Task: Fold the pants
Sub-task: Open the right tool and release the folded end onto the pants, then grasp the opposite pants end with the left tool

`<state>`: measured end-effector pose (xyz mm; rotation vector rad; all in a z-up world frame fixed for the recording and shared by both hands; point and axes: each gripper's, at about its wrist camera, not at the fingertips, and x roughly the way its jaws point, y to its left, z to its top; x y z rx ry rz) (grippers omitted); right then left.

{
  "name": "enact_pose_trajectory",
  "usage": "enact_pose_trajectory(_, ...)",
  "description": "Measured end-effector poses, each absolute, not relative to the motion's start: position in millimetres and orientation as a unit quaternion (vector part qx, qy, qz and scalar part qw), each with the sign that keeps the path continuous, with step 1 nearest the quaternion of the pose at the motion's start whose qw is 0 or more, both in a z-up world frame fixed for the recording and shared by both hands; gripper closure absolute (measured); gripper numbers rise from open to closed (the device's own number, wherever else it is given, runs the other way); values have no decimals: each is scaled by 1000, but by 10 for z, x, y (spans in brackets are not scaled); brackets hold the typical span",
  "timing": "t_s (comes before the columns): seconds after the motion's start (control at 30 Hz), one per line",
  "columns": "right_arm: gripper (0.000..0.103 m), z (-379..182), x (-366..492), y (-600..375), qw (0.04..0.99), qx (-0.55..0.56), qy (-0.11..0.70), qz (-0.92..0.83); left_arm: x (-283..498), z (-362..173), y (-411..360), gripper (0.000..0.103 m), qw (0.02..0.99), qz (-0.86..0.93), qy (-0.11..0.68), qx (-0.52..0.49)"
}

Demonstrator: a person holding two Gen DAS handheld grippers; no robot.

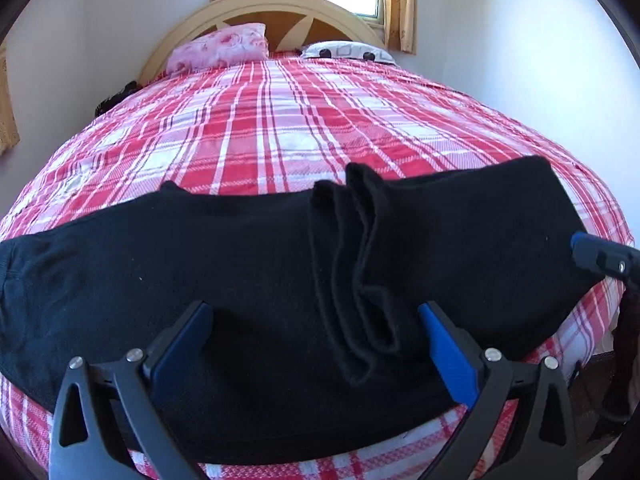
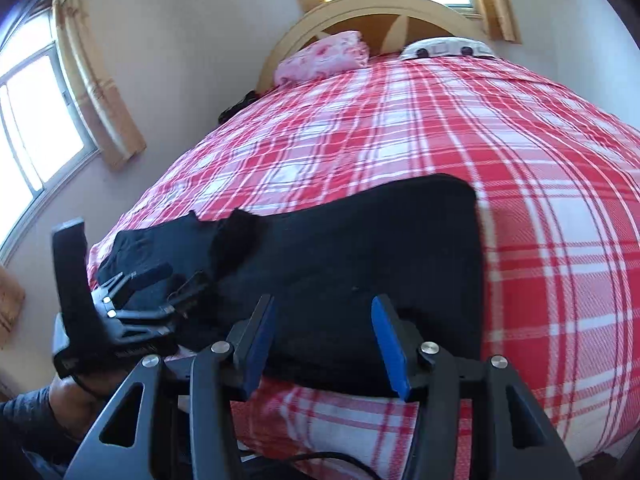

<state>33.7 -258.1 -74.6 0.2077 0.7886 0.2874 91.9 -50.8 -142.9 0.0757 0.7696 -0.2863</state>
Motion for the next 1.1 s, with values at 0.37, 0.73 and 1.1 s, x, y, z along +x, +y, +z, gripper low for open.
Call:
enact_pose_trajectory(0.37, 51, -650, 613, -2911, 920, 127, 355, 102, 938, -1382, -507, 0, 915, -130, 381, 35)
enact_pose_trajectory(0.73, 51, -830, 1094, -2844, 904, 121, 395, 115, 893, -1364, -434, 0, 912, -142, 384, 26)
enact_pose_trajectory(1.1, 51, -683, 443, -2713, 928, 69, 350, 108, 979, -1043, 1010, 0, 936, -35, 348, 23)
